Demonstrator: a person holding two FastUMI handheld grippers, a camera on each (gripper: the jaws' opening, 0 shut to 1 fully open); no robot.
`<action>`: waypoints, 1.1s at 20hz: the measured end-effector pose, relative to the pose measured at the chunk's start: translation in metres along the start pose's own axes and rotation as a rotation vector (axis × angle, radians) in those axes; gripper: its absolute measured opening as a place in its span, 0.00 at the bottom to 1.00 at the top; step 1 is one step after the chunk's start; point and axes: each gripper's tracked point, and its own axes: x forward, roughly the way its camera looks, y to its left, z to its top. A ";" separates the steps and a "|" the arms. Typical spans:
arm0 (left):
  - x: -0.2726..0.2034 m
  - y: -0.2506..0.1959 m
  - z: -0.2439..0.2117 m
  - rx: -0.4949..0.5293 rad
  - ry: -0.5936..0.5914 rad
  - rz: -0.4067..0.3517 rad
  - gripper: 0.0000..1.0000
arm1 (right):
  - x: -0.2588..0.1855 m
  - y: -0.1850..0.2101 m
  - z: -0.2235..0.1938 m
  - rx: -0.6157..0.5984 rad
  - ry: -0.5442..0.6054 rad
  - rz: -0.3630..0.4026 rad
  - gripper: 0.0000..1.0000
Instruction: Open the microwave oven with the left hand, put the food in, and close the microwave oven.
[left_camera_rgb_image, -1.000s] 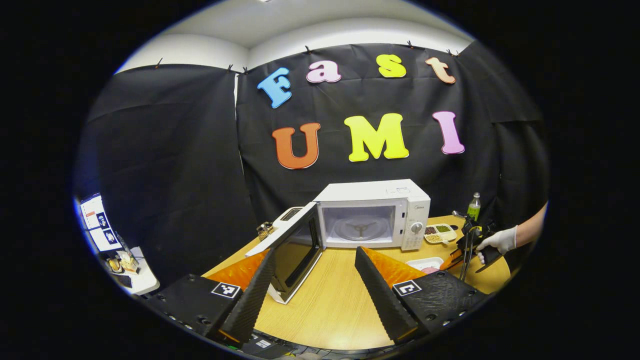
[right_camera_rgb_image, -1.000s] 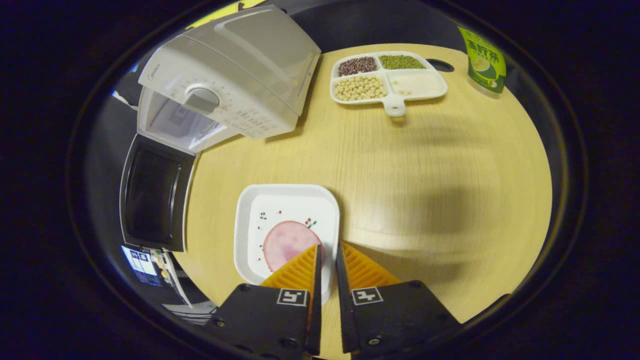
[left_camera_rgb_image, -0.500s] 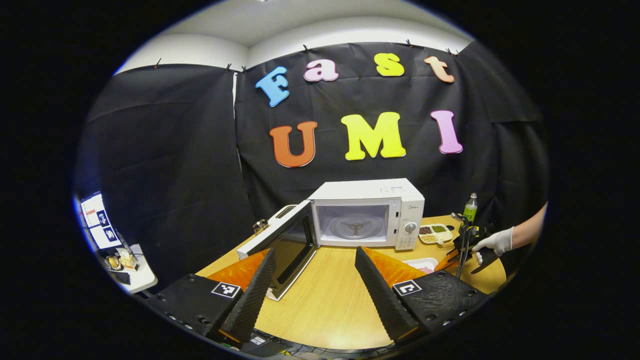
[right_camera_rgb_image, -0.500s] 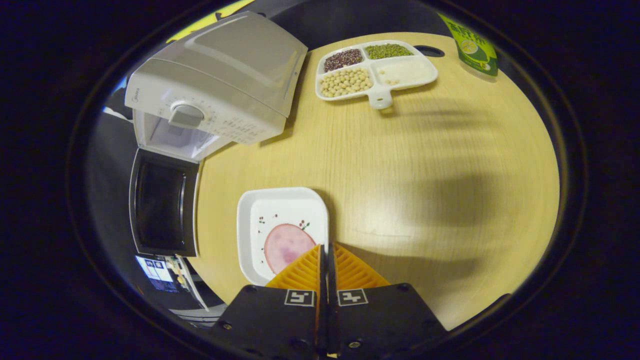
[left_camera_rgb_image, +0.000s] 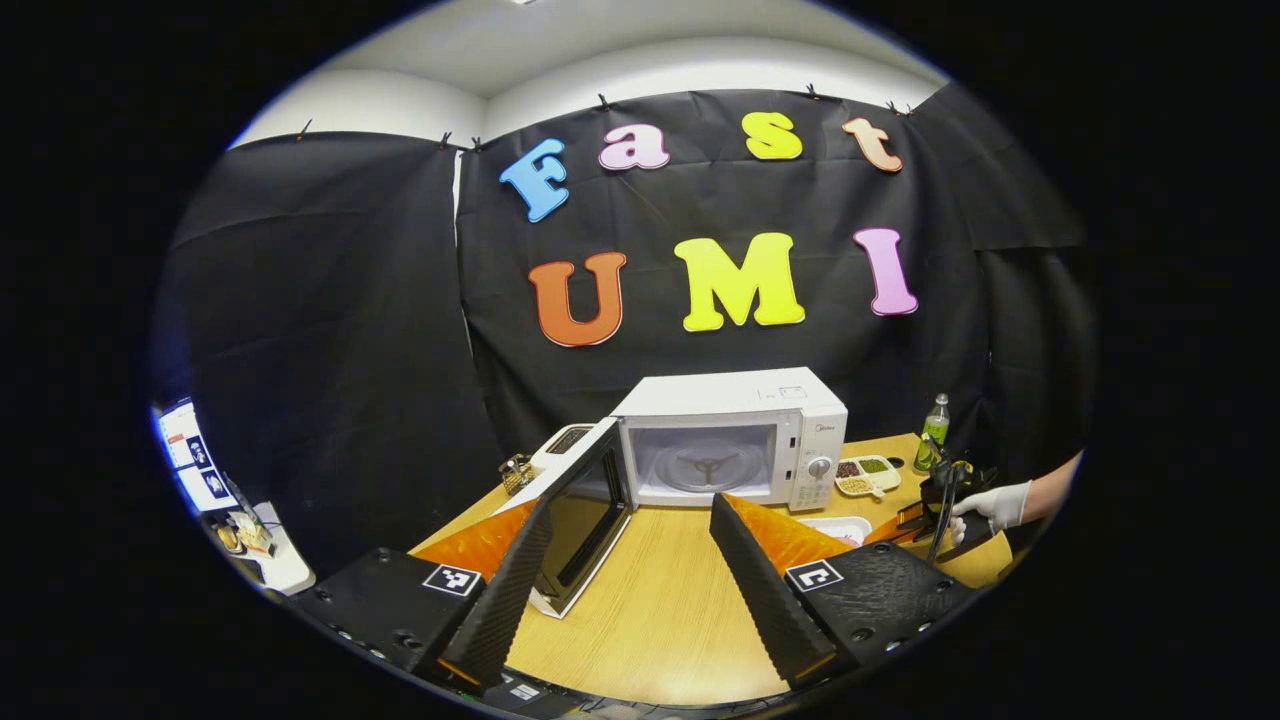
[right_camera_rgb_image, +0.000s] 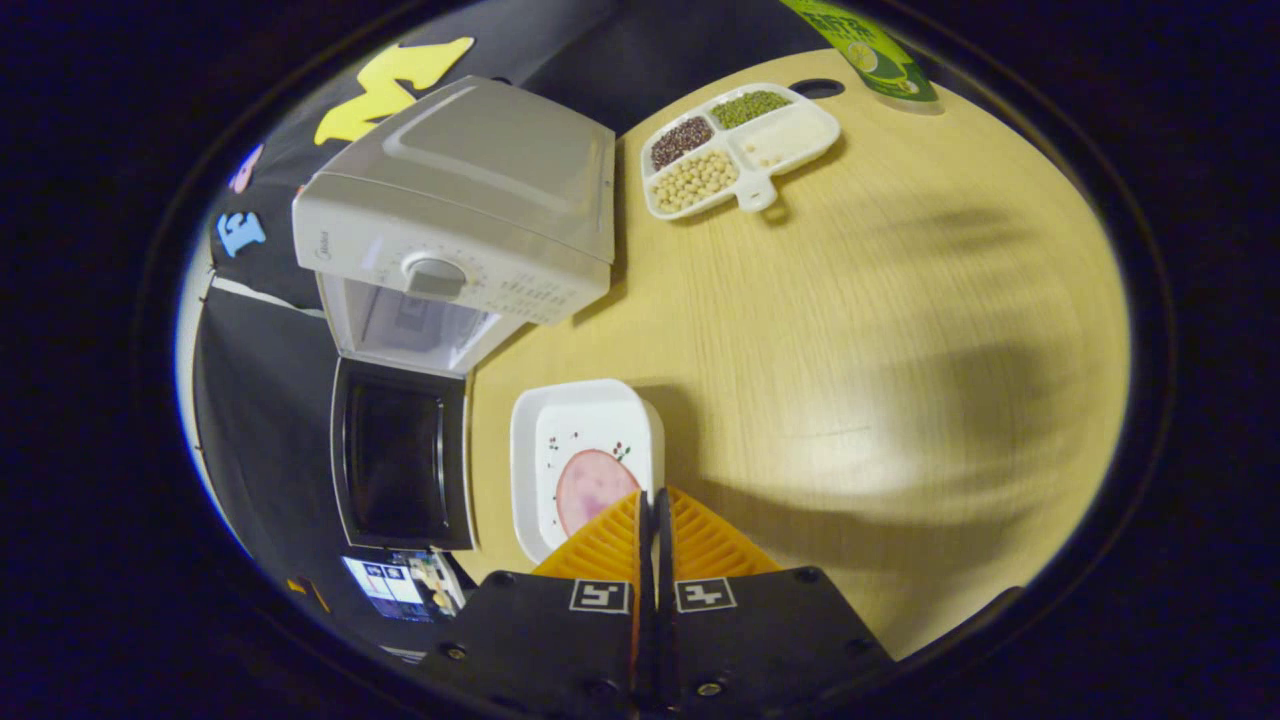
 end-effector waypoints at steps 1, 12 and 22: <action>0.005 0.003 0.001 -0.002 -0.004 -0.014 0.95 | 0.001 -0.002 -0.002 -0.002 -0.029 0.012 0.00; 0.047 0.072 0.018 0.053 -0.013 -0.209 0.95 | 0.016 -0.002 -0.011 0.125 -0.399 0.113 0.04; 0.076 0.142 -0.013 0.069 0.034 -0.221 0.95 | 0.118 0.030 -0.016 0.525 -0.719 0.113 0.04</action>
